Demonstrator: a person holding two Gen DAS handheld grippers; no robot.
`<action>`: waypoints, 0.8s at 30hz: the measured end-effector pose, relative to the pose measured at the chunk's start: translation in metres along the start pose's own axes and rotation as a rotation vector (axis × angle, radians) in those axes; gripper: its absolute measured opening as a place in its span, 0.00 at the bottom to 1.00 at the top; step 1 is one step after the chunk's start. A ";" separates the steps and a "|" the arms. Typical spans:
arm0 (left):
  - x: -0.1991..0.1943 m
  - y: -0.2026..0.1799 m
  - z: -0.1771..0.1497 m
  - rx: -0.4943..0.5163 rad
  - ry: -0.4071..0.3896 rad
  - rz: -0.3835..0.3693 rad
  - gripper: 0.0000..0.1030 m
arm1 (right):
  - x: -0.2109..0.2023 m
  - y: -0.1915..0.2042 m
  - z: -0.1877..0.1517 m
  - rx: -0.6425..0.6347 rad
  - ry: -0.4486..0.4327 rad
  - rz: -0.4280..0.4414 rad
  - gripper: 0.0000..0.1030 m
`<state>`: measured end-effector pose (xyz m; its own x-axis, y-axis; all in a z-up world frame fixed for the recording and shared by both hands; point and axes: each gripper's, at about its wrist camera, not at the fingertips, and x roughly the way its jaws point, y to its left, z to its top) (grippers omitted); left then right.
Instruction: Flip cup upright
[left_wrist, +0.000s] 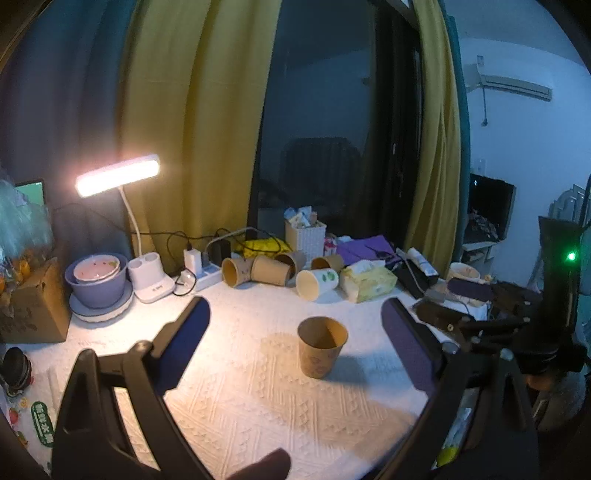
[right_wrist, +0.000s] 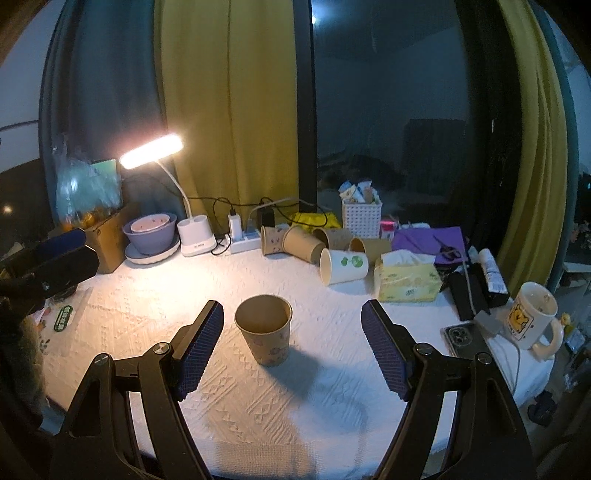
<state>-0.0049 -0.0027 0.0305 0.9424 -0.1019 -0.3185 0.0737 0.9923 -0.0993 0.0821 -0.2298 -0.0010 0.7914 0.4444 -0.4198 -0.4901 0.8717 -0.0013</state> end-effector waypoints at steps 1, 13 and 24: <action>-0.001 0.000 0.001 0.000 -0.002 0.000 0.92 | -0.001 0.000 0.001 -0.001 -0.003 -0.001 0.77; -0.024 -0.003 0.008 0.017 -0.064 0.024 0.92 | -0.021 0.008 0.011 -0.027 -0.043 -0.006 0.77; -0.032 0.007 0.009 -0.013 -0.083 0.059 0.92 | -0.031 0.019 0.020 -0.045 -0.059 -0.010 0.77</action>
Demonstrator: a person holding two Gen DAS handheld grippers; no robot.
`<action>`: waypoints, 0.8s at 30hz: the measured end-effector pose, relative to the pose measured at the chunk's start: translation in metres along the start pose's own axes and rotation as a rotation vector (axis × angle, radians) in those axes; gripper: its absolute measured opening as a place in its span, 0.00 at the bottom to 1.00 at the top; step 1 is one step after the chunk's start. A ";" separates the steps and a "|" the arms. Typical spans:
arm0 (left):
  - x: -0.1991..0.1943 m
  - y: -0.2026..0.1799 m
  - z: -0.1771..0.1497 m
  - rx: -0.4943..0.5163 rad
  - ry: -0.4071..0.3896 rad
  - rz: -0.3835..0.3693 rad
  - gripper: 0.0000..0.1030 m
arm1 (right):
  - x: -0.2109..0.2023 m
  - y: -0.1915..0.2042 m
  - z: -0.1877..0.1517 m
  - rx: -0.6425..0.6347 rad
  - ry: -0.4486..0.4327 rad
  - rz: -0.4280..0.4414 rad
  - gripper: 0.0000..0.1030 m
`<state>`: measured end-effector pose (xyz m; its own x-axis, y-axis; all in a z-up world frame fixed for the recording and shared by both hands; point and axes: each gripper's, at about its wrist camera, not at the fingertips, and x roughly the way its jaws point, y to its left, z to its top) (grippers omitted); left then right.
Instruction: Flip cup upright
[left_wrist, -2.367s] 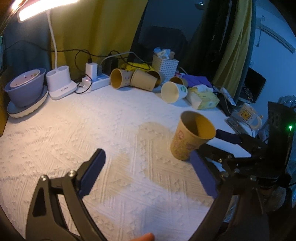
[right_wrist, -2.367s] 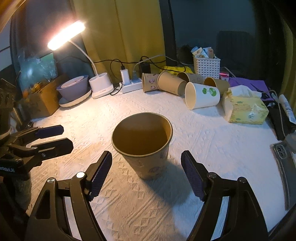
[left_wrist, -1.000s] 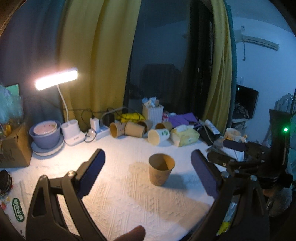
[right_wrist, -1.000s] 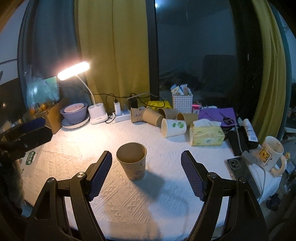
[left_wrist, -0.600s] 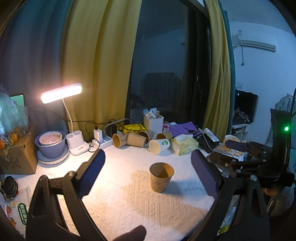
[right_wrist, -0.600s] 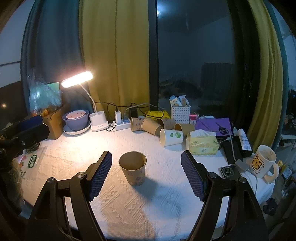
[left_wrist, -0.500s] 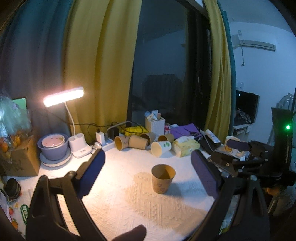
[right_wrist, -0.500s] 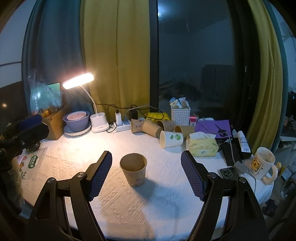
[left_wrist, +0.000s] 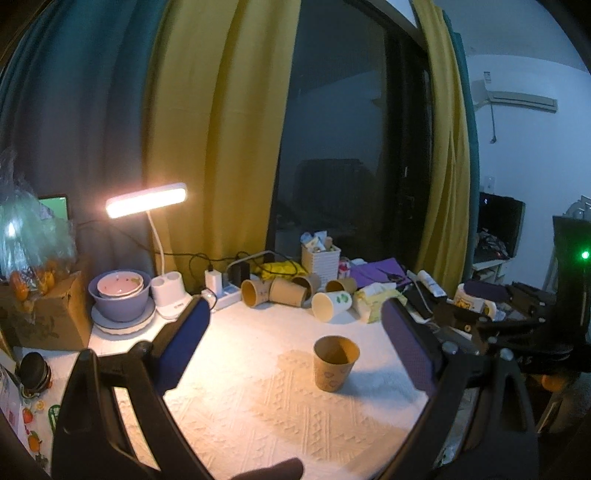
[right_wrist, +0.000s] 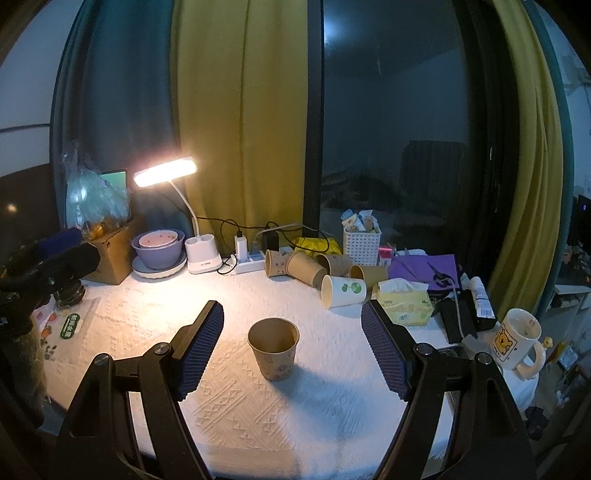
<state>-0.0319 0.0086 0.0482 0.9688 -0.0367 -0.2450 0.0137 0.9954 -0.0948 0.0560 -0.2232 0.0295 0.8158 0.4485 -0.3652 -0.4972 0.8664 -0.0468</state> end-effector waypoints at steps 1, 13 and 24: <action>0.000 0.001 0.000 -0.001 0.001 0.000 0.92 | 0.000 0.001 0.000 -0.001 0.000 0.001 0.77; 0.004 0.001 -0.005 -0.003 0.033 -0.007 0.92 | 0.005 0.004 0.000 -0.008 0.014 0.010 0.77; 0.007 -0.001 -0.008 0.003 0.053 -0.018 0.92 | 0.007 0.002 -0.002 -0.002 0.022 0.009 0.77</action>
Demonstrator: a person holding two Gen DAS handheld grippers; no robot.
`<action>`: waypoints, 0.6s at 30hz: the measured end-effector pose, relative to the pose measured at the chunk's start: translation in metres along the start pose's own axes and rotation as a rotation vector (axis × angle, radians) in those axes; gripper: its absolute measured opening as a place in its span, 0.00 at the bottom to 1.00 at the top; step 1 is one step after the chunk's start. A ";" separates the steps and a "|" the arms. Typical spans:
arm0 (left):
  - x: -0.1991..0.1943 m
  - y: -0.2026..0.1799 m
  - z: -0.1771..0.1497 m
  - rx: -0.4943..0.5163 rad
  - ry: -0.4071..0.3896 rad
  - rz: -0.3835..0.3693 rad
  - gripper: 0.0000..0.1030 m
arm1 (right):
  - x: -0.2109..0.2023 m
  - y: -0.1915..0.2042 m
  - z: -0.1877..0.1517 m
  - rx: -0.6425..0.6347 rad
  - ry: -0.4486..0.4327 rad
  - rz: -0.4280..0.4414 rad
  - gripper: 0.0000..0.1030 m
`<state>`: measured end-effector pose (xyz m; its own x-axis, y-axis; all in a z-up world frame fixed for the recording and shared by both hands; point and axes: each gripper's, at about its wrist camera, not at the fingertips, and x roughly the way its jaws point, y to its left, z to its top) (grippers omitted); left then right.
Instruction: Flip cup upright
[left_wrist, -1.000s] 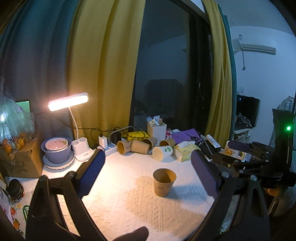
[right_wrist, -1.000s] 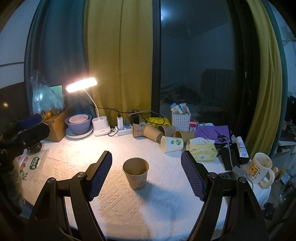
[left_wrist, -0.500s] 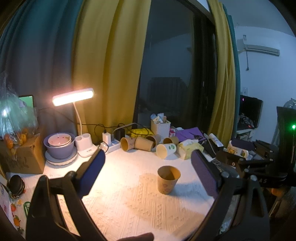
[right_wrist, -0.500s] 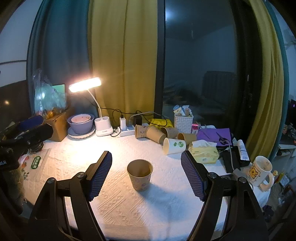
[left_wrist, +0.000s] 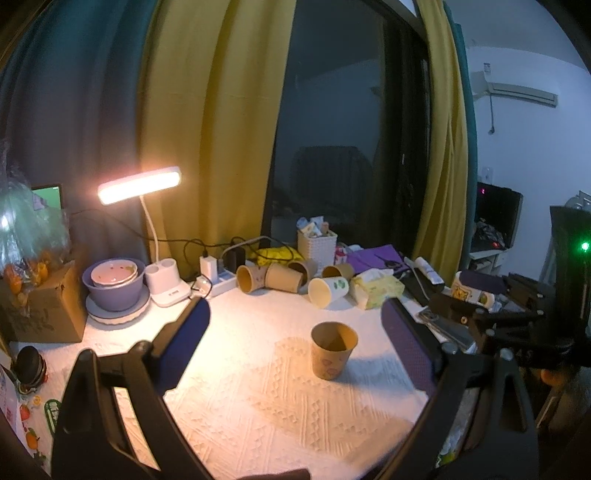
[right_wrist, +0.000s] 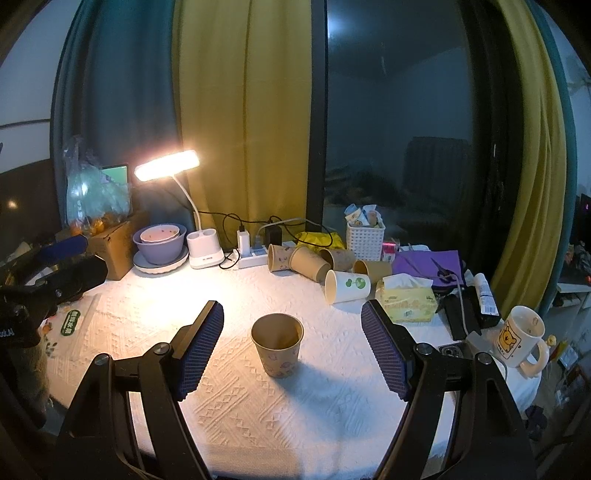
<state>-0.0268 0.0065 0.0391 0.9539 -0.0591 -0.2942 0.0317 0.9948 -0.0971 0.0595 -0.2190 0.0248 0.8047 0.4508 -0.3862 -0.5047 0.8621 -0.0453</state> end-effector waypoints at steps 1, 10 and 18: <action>0.000 0.000 0.000 0.000 0.000 0.000 0.92 | 0.000 0.000 0.000 0.000 0.000 0.001 0.77; 0.000 -0.002 0.000 0.003 0.008 -0.006 0.92 | 0.000 -0.001 0.000 0.001 0.001 0.001 0.77; 0.000 -0.002 -0.001 0.003 0.009 -0.008 0.92 | 0.001 -0.001 -0.004 0.003 0.004 0.001 0.77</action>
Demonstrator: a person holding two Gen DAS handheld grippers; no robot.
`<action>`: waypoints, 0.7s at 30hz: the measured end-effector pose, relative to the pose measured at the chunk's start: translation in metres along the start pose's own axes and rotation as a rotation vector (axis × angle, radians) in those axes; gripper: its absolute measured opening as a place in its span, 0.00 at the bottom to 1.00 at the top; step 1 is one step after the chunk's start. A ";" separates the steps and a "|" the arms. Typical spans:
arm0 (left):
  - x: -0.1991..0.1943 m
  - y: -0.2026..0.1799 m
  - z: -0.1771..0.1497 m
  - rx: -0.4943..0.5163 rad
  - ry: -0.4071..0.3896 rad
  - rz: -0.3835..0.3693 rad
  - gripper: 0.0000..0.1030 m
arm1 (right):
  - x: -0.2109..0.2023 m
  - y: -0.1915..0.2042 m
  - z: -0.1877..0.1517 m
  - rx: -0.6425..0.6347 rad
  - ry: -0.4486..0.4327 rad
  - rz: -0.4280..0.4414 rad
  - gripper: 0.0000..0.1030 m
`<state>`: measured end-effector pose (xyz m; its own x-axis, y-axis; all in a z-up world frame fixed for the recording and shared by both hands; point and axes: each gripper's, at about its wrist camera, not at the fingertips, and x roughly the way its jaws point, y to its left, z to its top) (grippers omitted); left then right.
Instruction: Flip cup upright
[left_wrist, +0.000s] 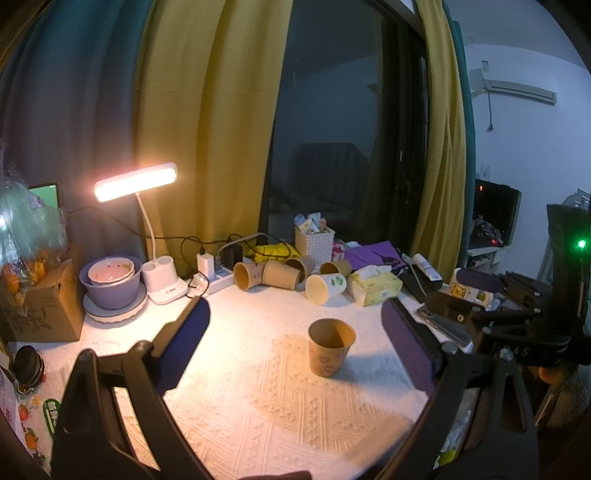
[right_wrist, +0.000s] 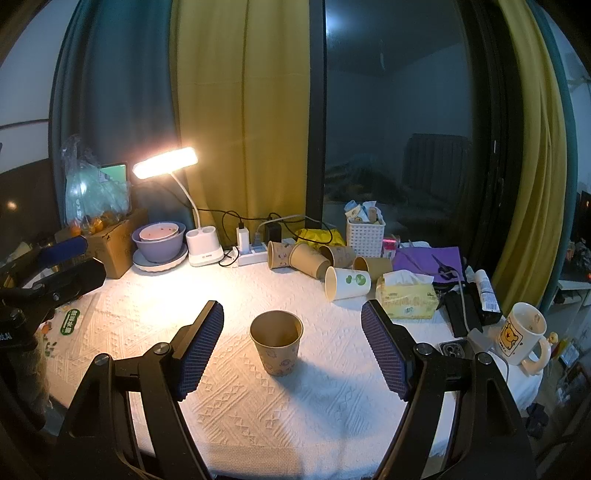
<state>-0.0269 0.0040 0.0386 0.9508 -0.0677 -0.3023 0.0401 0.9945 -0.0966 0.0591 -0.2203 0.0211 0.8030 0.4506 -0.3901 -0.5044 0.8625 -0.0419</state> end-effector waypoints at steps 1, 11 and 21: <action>0.000 0.000 0.000 0.000 0.001 0.000 0.92 | 0.000 0.000 0.000 0.001 0.001 0.001 0.77; 0.000 -0.001 0.000 0.000 0.002 0.000 0.92 | 0.001 0.000 0.000 0.001 0.003 -0.001 0.77; 0.000 -0.001 0.000 0.000 0.001 0.000 0.92 | 0.002 -0.001 -0.001 0.001 0.003 -0.001 0.77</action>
<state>-0.0264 0.0035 0.0388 0.9505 -0.0680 -0.3033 0.0403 0.9945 -0.0965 0.0606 -0.2205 0.0200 0.8024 0.4494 -0.3927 -0.5033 0.8631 -0.0408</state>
